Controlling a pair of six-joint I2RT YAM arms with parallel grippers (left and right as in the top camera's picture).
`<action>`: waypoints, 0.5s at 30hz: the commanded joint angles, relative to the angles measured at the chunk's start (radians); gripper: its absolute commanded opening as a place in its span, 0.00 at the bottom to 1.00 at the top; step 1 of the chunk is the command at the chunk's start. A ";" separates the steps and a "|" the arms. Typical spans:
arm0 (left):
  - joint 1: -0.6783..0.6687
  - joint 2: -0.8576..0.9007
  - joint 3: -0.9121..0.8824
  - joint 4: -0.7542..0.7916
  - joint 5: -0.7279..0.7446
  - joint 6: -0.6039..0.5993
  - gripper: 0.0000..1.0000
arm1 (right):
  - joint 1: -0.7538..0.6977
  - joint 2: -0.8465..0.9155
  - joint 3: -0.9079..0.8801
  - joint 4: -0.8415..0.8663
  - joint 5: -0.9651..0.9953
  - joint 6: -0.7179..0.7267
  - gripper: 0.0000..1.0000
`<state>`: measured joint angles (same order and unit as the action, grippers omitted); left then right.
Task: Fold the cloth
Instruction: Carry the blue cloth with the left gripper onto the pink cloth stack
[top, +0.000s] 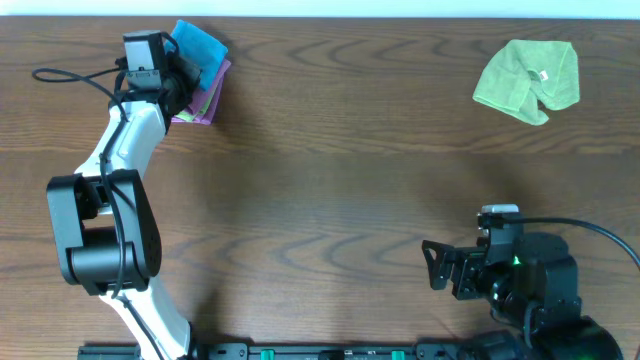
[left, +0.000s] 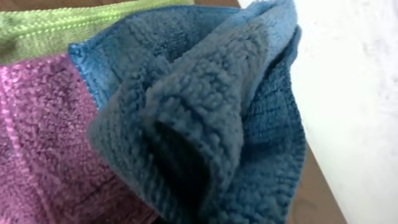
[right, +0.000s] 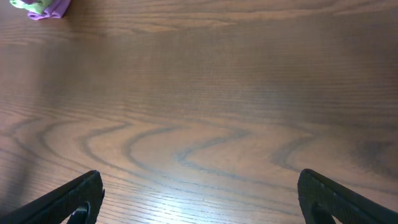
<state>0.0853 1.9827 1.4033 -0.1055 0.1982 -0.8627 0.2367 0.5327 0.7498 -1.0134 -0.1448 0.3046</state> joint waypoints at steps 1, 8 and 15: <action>0.008 0.006 0.025 -0.020 -0.030 0.027 0.06 | -0.008 -0.004 -0.005 -0.001 -0.001 0.013 0.99; 0.011 0.005 0.025 -0.069 -0.051 0.040 0.20 | -0.008 -0.004 -0.005 -0.001 -0.001 0.013 0.99; 0.046 -0.012 0.025 -0.110 -0.051 0.050 0.34 | -0.008 -0.004 -0.005 -0.001 -0.001 0.013 0.99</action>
<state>0.1081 1.9827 1.4036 -0.2031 0.1715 -0.8333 0.2367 0.5327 0.7498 -1.0134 -0.1448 0.3046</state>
